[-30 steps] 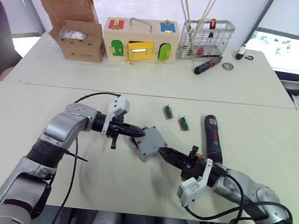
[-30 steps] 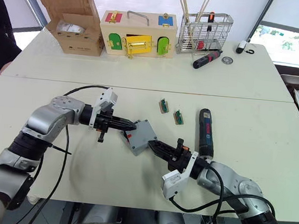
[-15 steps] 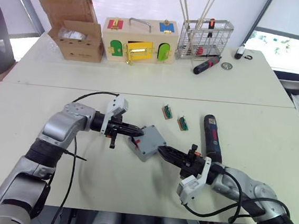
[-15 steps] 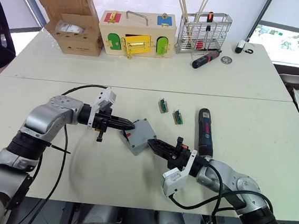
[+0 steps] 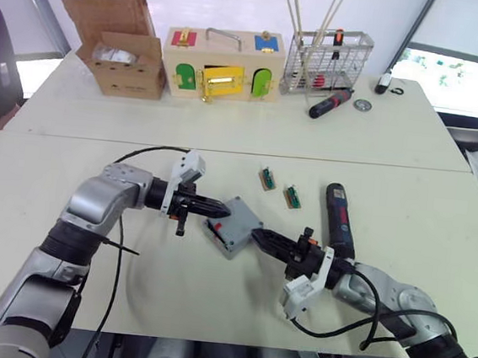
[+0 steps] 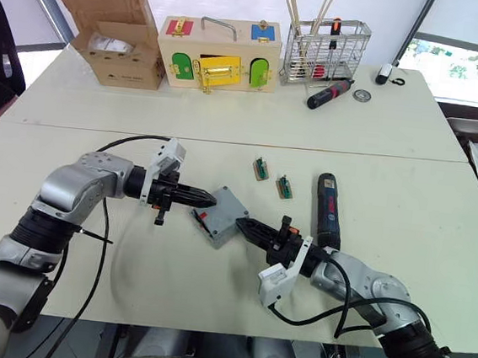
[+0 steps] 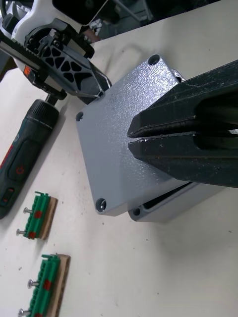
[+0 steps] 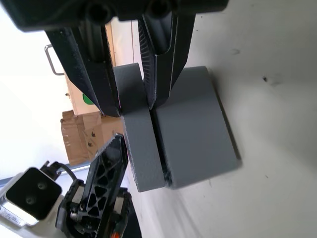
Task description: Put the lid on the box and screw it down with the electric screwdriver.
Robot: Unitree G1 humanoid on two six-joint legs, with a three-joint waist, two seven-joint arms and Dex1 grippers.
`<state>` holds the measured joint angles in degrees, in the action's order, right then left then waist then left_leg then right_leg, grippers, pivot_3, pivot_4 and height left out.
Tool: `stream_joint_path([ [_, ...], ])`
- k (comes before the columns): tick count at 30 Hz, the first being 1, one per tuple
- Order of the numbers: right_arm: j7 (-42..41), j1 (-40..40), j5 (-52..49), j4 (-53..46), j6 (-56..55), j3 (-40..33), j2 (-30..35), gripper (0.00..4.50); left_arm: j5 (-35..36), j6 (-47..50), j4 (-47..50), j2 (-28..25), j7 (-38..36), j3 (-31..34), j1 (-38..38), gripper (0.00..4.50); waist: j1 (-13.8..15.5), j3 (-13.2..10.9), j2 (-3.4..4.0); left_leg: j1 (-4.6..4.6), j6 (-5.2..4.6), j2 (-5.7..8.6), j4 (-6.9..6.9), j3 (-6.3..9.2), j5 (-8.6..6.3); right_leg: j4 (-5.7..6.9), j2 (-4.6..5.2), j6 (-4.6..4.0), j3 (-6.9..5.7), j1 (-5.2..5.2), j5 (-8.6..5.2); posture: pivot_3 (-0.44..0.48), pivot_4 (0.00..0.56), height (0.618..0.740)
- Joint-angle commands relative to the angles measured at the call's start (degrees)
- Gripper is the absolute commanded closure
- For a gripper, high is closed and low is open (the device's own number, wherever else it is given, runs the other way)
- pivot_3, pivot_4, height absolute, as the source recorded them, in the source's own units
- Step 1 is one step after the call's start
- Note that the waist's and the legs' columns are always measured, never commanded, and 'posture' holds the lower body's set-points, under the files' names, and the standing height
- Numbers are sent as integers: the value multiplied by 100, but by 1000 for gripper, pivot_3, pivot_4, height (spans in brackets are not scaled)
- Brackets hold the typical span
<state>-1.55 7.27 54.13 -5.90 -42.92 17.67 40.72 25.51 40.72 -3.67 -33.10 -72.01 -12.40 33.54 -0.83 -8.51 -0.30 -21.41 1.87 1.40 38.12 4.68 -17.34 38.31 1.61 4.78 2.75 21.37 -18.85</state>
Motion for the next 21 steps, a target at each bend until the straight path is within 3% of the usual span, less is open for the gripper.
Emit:
stream_joint_path([
  [1,58,19,149,196,-18,100,37,4311,118,44,23,-4,51,216,163,4463,2,0,0,0,0,1,0,0,0,0,1,0,0,0,0,0,150,740],
  [21,63,-170,55,-20,-15,213,29,4311,-100,-247,110,50,11,-135,95,4463,-1,0,0,0,1,1,-1,0,0,-1,1,0,0,0,0,0,150,740],
])
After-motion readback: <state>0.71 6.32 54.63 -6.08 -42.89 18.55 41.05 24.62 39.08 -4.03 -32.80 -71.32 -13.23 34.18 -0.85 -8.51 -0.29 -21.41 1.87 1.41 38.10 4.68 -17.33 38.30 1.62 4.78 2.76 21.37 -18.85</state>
